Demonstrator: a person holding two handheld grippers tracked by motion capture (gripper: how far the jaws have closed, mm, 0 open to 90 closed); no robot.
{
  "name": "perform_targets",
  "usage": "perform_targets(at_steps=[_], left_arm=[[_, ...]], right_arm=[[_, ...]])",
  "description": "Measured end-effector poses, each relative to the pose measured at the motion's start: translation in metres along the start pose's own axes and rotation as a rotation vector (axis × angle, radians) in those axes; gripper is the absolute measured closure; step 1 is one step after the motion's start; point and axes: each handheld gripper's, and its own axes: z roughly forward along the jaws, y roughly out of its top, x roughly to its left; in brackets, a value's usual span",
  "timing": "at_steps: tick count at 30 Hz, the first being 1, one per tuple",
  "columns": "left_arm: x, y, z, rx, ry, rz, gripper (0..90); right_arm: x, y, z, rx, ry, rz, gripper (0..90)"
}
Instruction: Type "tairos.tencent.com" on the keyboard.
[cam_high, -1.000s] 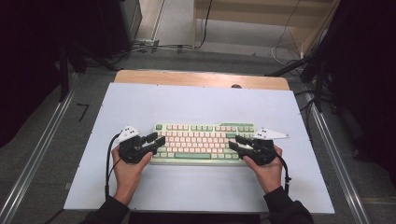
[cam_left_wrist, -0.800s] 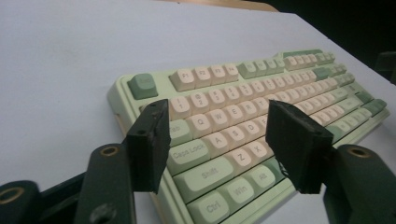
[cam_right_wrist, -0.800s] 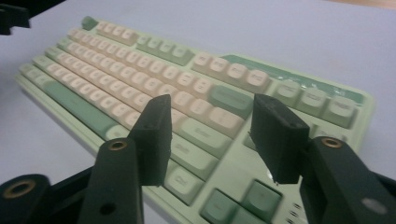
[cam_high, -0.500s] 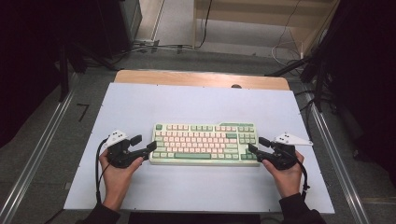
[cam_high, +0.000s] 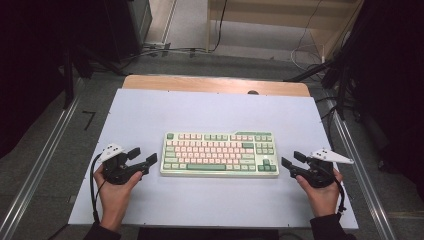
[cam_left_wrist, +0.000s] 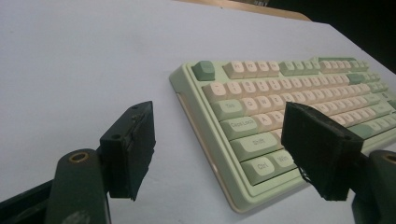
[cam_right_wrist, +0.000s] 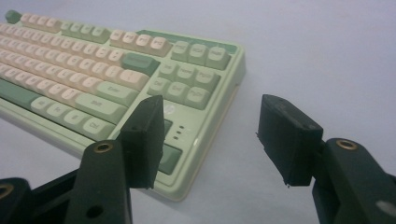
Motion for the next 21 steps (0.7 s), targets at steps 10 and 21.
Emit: perform_targets(at_steps=[10, 21], left_arm=[[0.009, -0.004, -0.011, -0.01, 0.028, -0.022, 26.6], [0.018, -0.009, -0.019, 0.004, 0.083, -0.022, 26.6]], right_arm=[[-0.016, -0.01, -0.016, -0.007, -0.047, 0.049, 38.6], [-0.027, -0.02, -0.029, -0.006, -0.095, 0.067, 38.0]])
